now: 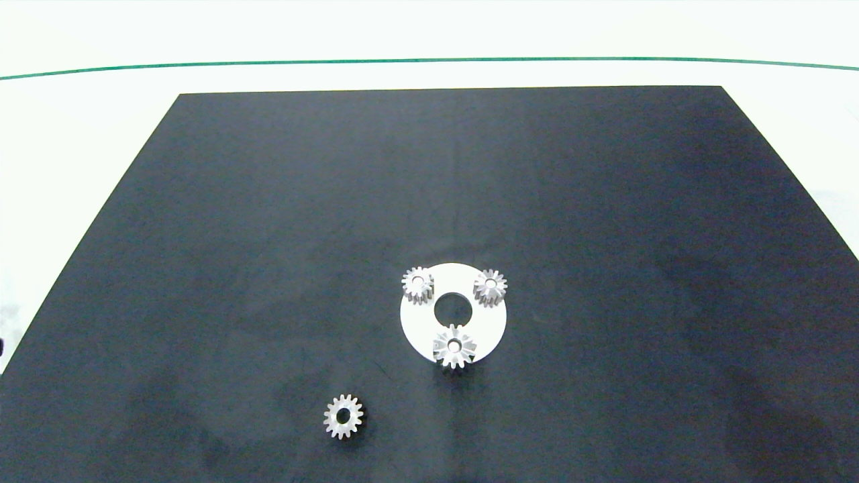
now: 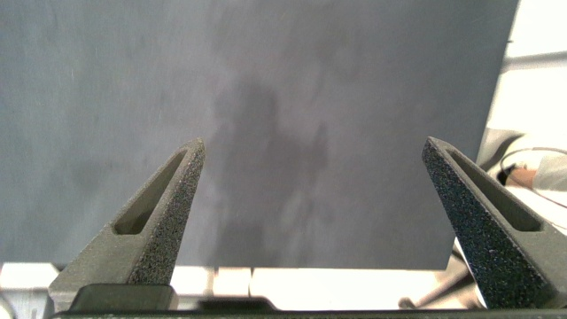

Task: Remove an incorrectly installed larger gear and replace it with the correct smaller gear

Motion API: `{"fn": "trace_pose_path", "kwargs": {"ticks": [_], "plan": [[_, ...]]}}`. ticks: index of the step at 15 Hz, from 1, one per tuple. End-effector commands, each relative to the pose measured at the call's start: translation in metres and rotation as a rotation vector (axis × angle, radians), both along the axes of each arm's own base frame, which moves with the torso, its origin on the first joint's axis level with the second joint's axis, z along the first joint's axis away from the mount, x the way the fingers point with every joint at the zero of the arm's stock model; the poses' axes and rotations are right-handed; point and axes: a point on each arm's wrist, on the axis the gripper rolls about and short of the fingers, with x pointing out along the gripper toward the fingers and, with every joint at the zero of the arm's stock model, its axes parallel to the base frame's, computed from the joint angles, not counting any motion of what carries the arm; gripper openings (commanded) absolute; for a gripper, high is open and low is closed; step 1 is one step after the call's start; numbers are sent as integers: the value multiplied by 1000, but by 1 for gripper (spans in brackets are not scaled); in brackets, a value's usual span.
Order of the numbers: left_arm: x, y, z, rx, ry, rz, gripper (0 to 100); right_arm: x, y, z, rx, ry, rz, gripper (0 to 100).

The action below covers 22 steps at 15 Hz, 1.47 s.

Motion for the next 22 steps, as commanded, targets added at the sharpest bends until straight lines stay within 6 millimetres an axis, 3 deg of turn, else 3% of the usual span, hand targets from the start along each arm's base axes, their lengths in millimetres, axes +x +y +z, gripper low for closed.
{"fn": "trace_pose_path", "kwargs": {"ticks": [1, 5, 18, 22], "plan": [[26, 0, 5, -1, 94, 3, 100, 28, 2, -5, -14, 93, 3, 100], [52, -1, -2, 0, 192, -6, 100, 44, 1, -16, -14, 167, -4, 100], [48, -14, -4, -16, 228, -92, 100, 54, 12, -30, -16, 242, 67, 100], [47, -15, -4, -18, 225, -103, 100, 67, 36, -38, 53, 294, 103, 100]]}}
